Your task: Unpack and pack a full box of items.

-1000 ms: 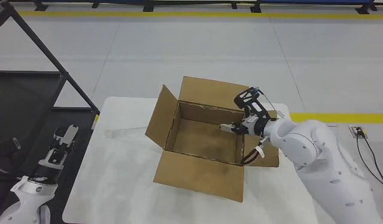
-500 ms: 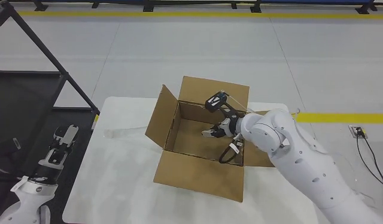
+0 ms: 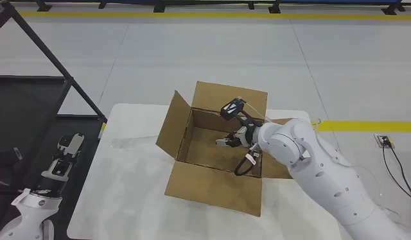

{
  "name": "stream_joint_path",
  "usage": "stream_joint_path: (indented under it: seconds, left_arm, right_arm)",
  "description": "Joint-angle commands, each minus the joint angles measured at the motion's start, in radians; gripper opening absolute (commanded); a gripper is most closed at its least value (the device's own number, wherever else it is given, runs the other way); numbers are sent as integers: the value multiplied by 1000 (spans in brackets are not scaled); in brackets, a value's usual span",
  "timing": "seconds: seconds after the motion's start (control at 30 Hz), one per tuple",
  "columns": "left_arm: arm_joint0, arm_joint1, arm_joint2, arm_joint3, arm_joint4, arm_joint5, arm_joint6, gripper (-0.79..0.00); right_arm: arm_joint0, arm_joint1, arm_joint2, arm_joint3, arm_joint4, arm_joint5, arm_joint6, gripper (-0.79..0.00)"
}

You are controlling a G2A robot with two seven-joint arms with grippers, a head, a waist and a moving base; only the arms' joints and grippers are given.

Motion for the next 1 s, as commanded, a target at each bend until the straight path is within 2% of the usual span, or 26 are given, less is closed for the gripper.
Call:
stream_joint_path:
  seconds: [0.0, 0.13, 0.27, 0.33, 0.4, 0.5, 0.63, 0.73, 0.87, 0.97]
  left_arm:
    - [0, 0, 0, 0, 0, 0, 0, 0]
    - [0, 0, 0, 0, 0, 0, 0, 0]
    - [0, 0, 0, 0, 0, 0, 0, 0]
    - [0, 0, 0, 0, 0, 0, 0, 0]
    - [0, 0, 0, 0, 0, 0, 0, 0]
    - [0, 0, 0, 0, 0, 0, 0, 0]
    - [0, 0, 0, 0, 0, 0, 0, 0]
    - [0, 0, 0, 0, 0, 0, 0, 0]
    - [0, 0, 0, 0, 0, 0, 0, 0]
    - [0, 0, 0, 0, 0, 0, 0, 0]
  right_arm:
    - [-24, 7, 39, -29, -60, 124, -57, 0]
    - [-166, 50, 217, -135, -123, 269, -120, 0]
    - [-378, 101, 445, -285, -173, 312, -80, 0]
    - [-485, 118, 564, -350, -149, 298, -89, 0]
    - [-582, 129, 661, -403, -101, 243, -118, 0]
    - [-687, 136, 752, -446, -60, 187, -164, 0]
    - [-748, 138, 782, -481, -43, 132, -198, 0]
    - [-733, 139, 753, -482, -50, 91, -183, 0]
    - [-638, 134, 652, -461, -76, 43, -128, 0]
    - [-520, 124, 536, -422, -97, 14, -58, 0]
